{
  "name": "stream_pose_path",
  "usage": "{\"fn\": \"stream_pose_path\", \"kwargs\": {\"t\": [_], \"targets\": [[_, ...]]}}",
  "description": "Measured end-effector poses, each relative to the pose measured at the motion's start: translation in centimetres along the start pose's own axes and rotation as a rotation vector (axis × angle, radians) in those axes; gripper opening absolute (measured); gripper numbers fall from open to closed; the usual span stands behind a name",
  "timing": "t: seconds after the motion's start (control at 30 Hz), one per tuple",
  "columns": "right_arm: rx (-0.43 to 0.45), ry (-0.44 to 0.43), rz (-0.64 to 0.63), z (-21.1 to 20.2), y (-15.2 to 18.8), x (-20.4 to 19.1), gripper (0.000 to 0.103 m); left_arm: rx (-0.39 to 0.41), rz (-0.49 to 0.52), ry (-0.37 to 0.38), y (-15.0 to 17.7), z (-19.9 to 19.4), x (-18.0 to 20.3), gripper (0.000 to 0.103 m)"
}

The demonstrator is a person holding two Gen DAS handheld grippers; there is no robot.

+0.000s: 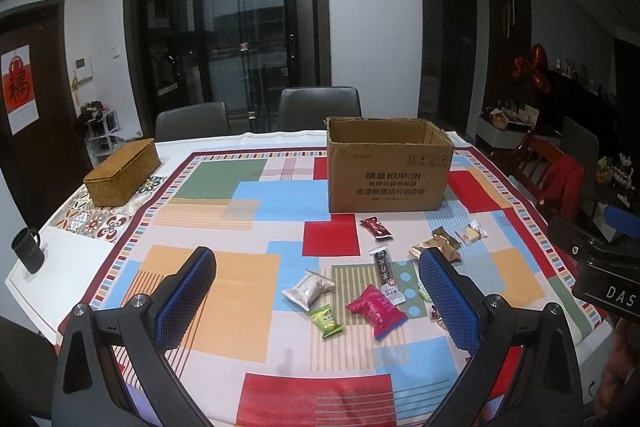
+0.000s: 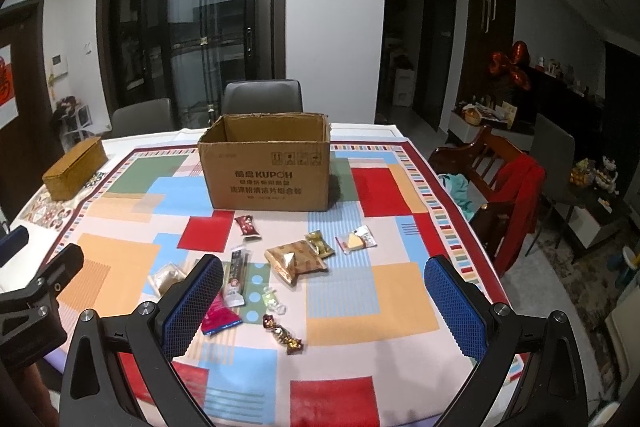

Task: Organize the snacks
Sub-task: 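Lower the right gripper onto the gold candies while the left gripper closes on the pink packet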

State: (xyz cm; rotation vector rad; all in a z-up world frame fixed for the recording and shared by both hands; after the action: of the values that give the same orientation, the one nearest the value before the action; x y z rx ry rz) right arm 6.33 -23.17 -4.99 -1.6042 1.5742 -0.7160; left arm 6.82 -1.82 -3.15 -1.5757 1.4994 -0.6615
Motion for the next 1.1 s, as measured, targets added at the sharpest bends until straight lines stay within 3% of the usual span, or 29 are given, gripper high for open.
{"fn": "stream_pose_path", "kwargs": {"t": [0.8, 0.97, 1.1], "targets": [[-0.185, -0.038, -0.06, 7.5, 3.9, 0.2, 0.102, -0.129, 0.099, 0.056, 3.5, 6.7, 3.4, 0.103], [-0.227, -0.05, -0.077, 9.1, 5.1, 0.1, 0.102, -0.19, 0.108, 0.089, 5.0, 8.6, 4.2, 0.1], [-0.275, -0.07, -0.09, 10.2, 6.3, -0.1, 0.096, -0.222, 0.117, 0.109, 6.0, 9.6, 4.9, 0.098]]}}
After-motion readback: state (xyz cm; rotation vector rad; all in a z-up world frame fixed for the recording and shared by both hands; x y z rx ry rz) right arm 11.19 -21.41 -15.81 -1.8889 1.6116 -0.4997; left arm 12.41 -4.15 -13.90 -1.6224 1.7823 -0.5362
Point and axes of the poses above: each gripper's, at about its wrist camera, not at the fingertips, and z roughly the way its jaws point, x to its right, y to its underside, the point moved 6 cm from there along z, roughly the way its jaws point, and after that the axes turned 15 degrees about -y, right-handed, at the moved point
